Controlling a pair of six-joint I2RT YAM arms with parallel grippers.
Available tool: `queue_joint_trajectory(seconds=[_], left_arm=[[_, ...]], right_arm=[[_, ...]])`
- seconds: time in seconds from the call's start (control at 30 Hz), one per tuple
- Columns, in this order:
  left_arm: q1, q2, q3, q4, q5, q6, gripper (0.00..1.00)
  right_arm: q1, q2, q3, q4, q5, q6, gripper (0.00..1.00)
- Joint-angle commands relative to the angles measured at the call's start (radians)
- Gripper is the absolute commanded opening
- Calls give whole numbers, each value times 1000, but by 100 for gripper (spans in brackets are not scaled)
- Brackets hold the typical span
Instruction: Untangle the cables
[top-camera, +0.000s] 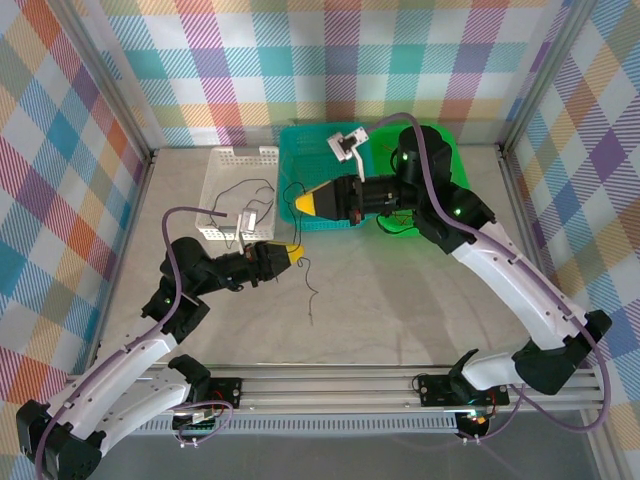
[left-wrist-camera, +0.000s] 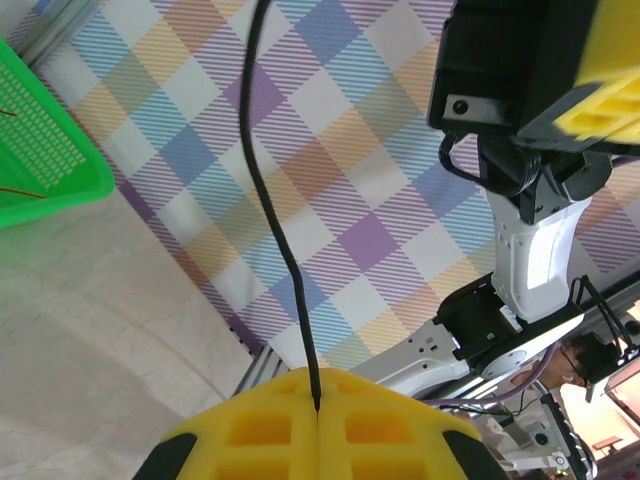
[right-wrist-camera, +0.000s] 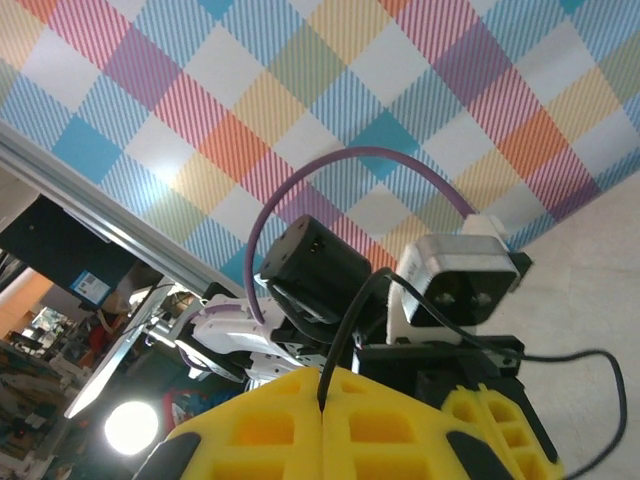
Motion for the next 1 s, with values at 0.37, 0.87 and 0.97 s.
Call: queue_joint_trajectory(seconds=[0.37,0.87,0.97], left_arm=[[211,67,332,-576,-185,301,0],[450,400,600,-472,-367,267,0],[456,444,728,-509,-388,295,0]], right_arm=[[-148,-242,-345,20,217,-29,58],[-163,-488,-533,22,364,-131,84],[-163,-478,-535,23,337,-131,84]])
